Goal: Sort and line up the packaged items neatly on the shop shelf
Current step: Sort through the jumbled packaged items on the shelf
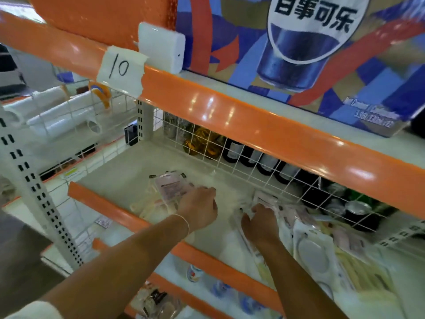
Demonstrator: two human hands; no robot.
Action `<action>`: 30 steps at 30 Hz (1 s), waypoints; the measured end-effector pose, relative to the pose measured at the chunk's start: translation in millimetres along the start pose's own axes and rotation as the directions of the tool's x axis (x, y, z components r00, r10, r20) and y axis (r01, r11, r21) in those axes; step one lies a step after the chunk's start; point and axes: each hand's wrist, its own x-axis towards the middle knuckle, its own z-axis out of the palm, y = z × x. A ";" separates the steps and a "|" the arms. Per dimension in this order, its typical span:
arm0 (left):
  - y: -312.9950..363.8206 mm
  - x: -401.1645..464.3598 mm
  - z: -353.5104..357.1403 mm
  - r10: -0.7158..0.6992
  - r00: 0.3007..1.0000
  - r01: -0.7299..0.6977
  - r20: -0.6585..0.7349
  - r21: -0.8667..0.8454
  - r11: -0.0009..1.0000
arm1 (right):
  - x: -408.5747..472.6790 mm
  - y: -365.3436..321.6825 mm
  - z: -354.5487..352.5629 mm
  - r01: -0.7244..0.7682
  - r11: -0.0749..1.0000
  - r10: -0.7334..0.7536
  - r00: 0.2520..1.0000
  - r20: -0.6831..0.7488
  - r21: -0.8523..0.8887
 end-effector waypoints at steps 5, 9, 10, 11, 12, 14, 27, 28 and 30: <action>24.3 2.2 17.8 0.037 0.996 -0.035 0.077 -0.031 0.999 | -4.9 26.0 -8.4 -0.167 0.983 0.172 0.983 0.068 -0.072; 31.4 -0.8 29.0 0.034 0.994 -0.034 0.100 -0.006 0.999 | -6.2 35.5 -7.4 -0.187 0.982 0.189 0.979 0.071 -0.032; 31.8 -1.9 31.5 0.038 0.994 -0.039 0.103 0.005 0.999 | -6.0 36.8 -8.4 -0.187 0.982 0.189 0.979 0.076 -0.026; 32.6 -3.1 33.8 0.047 0.994 -0.049 0.103 0.018 0.999 | -5.5 38.2 -10.2 -0.193 0.981 0.193 0.977 0.086 -0.010; 33.9 -4.0 35.8 0.053 0.993 -0.056 0.104 0.031 0.998 | -5.1 39.9 -12.4 -0.213 0.977 0.211 0.972 0.106 0.008; 37.2 -4.8 39.8 0.055 0.993 -0.059 0.103 0.036 0.998 | -4.6 44.3 -19.0 -0.259 0.965 0.249 0.957 0.150 0.046; 100.0 1.1 49.4 -0.118 0.987 0.134 0.105 -0.158 0.978 | -7.8 98.8 -61.8 -0.120 0.966 0.057 0.963 0.264 0.228; 104.9 2.5 49.9 -0.165 0.980 0.184 0.107 -0.206 0.961 | -8.4 104.0 -62.7 -0.086 0.963 0.018 0.967 0.255 0.255; 111.5 5.6 52.7 -0.281 0.949 0.312 0.141 -0.311 0.898 | -9.3 112.7 -62.7 -0.004 0.956 -0.073 0.965 0.251 0.293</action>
